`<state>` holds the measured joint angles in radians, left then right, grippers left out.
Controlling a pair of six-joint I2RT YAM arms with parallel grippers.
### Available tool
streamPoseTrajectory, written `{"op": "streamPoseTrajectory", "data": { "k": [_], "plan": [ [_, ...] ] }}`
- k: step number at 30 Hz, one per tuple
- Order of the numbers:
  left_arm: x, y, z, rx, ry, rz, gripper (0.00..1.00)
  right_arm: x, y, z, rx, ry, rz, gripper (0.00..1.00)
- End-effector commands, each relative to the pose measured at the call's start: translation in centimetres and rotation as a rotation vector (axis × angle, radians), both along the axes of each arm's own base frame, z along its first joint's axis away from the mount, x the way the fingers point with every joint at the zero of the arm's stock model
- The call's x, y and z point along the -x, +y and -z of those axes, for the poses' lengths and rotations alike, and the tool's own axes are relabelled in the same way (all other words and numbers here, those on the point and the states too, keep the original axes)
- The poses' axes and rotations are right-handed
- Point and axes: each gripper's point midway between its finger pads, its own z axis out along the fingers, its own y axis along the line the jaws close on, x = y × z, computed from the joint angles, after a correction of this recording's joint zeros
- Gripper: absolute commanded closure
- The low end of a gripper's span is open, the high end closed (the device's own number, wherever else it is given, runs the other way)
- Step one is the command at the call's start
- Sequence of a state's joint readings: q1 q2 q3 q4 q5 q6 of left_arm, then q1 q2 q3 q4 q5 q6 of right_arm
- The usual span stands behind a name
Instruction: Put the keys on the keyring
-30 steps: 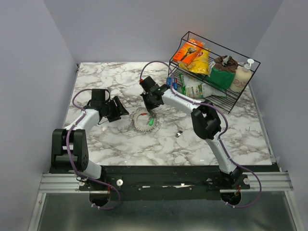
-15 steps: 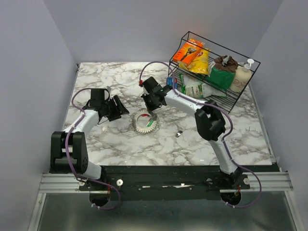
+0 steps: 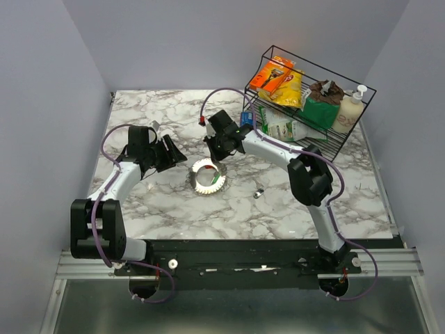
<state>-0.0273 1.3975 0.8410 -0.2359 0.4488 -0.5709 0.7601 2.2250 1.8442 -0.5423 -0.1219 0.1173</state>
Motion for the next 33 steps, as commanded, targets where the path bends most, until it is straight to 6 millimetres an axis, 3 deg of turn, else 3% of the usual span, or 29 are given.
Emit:
{"op": "streamPoseTrajectory", "data": {
  "k": [1,3,12,20,33],
  "plan": [
    [-0.1,-0.3,-1.6,0.011,-0.069,0.039,0.33,0.6,1.1,-4.0,-0.088,-0.072,-0.083,0.99],
    [-0.1,-0.4,-2.1,0.011,-0.085,0.043,0.33,0.8,1.0,-4.1,-0.092,-0.078,-0.100,0.99],
    [-0.1,-1.4,-5.5,0.047,-0.211,0.112,0.33,2.9,1.8,-7.8,-0.205,-0.144,-0.263,0.99],
    [0.6,-2.4,-9.6,0.083,-0.380,0.181,0.31,5.8,2.6,-10.8,-0.315,-0.164,-0.442,0.99],
    [3.2,-4.8,-14.2,0.187,-0.562,0.372,0.31,11.8,2.9,-16.4,-0.527,-0.120,-0.709,0.99]
  ]
}}
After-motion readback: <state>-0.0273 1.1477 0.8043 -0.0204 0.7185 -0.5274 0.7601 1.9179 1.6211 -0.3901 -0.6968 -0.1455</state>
